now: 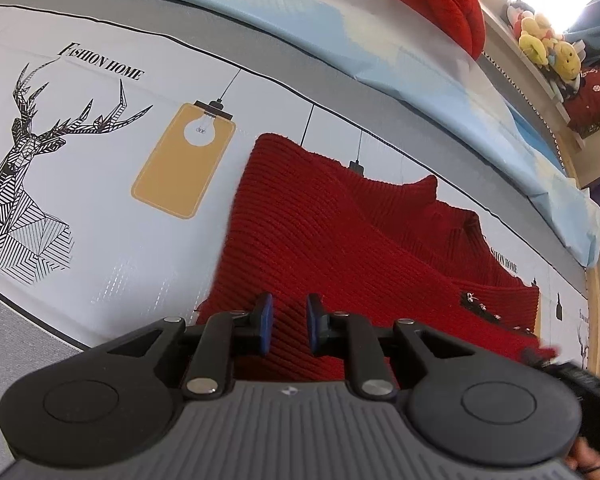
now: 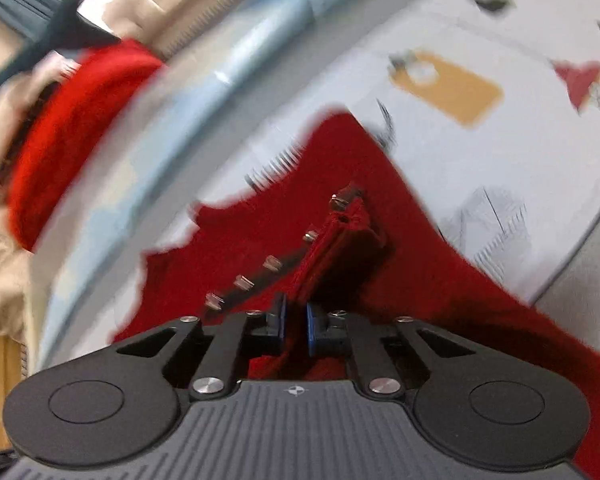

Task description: Fold small clothes

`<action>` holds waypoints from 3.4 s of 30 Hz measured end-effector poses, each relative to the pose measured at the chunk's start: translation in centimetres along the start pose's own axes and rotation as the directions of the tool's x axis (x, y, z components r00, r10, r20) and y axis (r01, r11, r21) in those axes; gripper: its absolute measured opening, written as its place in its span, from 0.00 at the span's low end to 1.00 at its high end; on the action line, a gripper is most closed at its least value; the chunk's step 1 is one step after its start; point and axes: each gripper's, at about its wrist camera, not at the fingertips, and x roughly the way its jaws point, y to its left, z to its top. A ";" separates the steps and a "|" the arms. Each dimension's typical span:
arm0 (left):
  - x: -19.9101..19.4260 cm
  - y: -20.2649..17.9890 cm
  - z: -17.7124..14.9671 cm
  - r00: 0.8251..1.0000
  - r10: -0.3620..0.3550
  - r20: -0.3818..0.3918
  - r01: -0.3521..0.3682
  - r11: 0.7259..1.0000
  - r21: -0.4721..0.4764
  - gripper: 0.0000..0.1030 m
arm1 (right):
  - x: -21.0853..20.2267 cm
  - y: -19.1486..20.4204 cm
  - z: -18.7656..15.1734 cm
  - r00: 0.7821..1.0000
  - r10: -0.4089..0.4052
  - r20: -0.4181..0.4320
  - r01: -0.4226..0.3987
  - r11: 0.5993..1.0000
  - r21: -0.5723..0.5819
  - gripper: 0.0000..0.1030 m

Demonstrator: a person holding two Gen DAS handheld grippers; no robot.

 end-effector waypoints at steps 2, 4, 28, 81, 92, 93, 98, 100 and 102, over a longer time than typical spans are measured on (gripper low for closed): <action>0.1 0.0 0.0 1.000 0.002 -0.001 -0.002 1.000 0.004 0.17 | -2.1 1.8 -0.1 0.993 0.076 0.090 -0.067 0.992 -0.105 0.09; 0.2 0.1 0.0 1.000 0.005 -0.002 -0.005 1.000 0.011 0.17 | -3.3 3.0 0.0 0.980 0.137 0.146 -0.108 0.975 -0.193 0.09; 1.5 -0.6 -1.0 0.998 0.069 -0.010 -0.067 0.993 0.094 0.19 | 1.2 -1.1 1.5 0.980 -0.171 -0.105 0.156 0.978 -0.139 0.31; -13.2 14.5 -30.8 0.994 0.090 0.064 -0.092 0.995 0.044 0.29 | -22.0 -19.5 -12.2 0.977 -0.200 -0.078 0.174 0.949 -0.265 0.40; -12.0 14.9 -31.7 0.996 0.083 -0.008 -0.083 0.996 0.044 0.30 | -19.6 -20.6 -13.3 0.932 -0.334 -0.142 0.281 0.912 -0.297 0.40; -11.8 14.6 -31.6 0.996 0.089 -0.009 -0.088 0.995 0.050 0.30 | -19.4 -20.6 -13.3 0.931 -0.337 -0.141 0.284 0.909 -0.304 0.40; -11.2 13.1 -31.5 0.993 0.118 0.004 -0.117 0.986 0.115 0.30 | -19.1 -20.2 -13.6 0.930 -0.345 -0.131 0.283 0.895 -0.346 0.41; -11.1 13.0 -31.5 0.993 0.121 0.006 -0.121 0.985 0.124 0.30 | -19.2 -20.3 -13.6 0.931 -0.340 -0.130 0.280 0.897 -0.341 0.41; -11.0 12.9 -31.5 0.993 0.119 0.007 -0.119 0.985 0.122 0.30 | -19.2 -20.4 -13.6 0.933 -0.336 -0.129 0.277 0.900 -0.336 0.41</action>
